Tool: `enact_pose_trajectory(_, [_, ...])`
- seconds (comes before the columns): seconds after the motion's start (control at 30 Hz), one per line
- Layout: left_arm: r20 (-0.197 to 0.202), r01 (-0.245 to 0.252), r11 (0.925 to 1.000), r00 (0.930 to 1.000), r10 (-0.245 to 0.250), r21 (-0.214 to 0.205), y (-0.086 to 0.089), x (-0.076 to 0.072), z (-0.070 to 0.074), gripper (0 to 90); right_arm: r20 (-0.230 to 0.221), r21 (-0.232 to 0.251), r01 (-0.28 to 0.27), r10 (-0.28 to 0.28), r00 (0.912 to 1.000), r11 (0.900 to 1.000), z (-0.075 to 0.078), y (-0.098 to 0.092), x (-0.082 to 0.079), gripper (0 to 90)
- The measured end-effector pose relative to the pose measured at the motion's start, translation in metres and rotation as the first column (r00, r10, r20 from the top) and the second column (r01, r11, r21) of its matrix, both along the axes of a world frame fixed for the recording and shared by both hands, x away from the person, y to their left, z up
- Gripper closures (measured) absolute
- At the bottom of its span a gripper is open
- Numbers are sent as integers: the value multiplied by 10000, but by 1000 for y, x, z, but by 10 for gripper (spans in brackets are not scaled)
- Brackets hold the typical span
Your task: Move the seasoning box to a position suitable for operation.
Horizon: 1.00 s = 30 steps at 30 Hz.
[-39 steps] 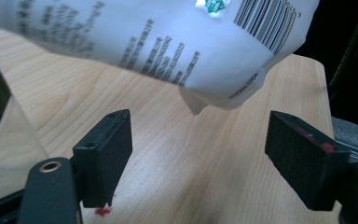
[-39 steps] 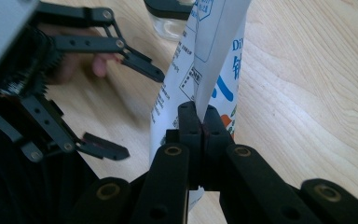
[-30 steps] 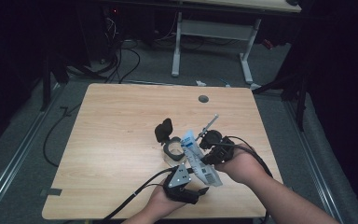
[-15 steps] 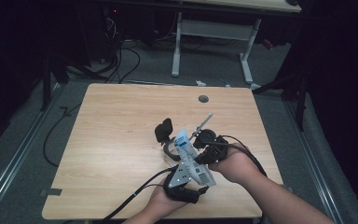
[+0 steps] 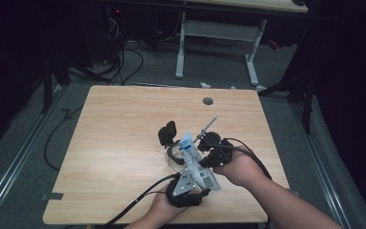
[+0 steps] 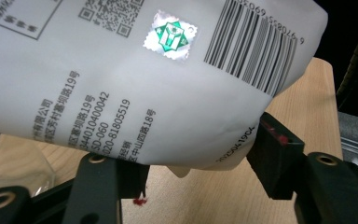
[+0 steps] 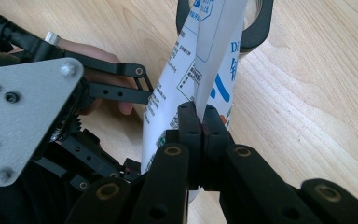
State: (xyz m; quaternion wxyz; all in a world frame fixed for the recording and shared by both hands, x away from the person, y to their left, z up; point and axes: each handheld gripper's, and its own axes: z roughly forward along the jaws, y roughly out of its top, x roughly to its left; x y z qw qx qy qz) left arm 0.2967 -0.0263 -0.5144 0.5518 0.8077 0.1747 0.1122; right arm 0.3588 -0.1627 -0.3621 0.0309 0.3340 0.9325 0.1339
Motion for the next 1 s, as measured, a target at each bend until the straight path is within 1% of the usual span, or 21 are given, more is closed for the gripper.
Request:
enact_pose_trajectory(0.1, [179,59,10000,9998,-60,61,1,-3,2,454,-18,28,109,-109,9999,9999,1,0,2,899])
enact_pose_trajectory(0.2, [393,125,9999,9991,-126,44,2,-6,3,456,-42,-62,112,-112,9999,9999,1,1,3,898])
enact_pose_trajectory(0.33, [472,57,10000,9989,-58,22,3,-7,3,470,-95,-155,151,-153,9998,9998,0,3,5,898])
enact_pose_trajectory(0.37, [451,60,10000,9990,-60,-2,4,-6,3,478,-88,-224,154,-156,9998,9996,0,4,6,899])
enact_pose_trajectory(0.5, [327,-5,9999,9995,9,-144,2,-2,7,478,-22,-201,199,-199,9998,9996,2,3,9,898])
enact_pose_trajectory(0.53, [272,-28,9998,9996,33,-202,0,-1,8,477,10,-219,291,-290,9996,9993,4,3,10,898])
enact_pose_trajectory(0.63, [403,-40,9999,9992,45,-113,-4,-1,12,467,83,-265,373,-371,9993,9990,7,0,12,898])
enact_pose_trajectory(0.7, [281,30,9998,9996,-25,-185,-2,-1,12,460,69,-242,458,-457,9989,9987,8,-2,13,899])
enact_pose_trajectory(0.73, [264,64,9998,9996,-59,-167,-2,-2,11,455,57,-237,430,-429,9991,9988,8,-2,13,899])
enact_pose_trajectory(0.83, [382,180,9998,9991,-180,2,-1,-4,10,443,4,-268,379,-379,9993,9989,5,-1,12,899])
enact_pose_trajectory(0.93, [156,233,9994,9996,-229,-249,3,-3,7,437,2,-188,348,-348,9994,9992,3,-1,13,899])
enact_pose_trajectory(1.0, [45,260,9991,9997,-259,-331,4,-2,6,431,-26,-176,357,-357,9994,9992,2,-1,13,899])
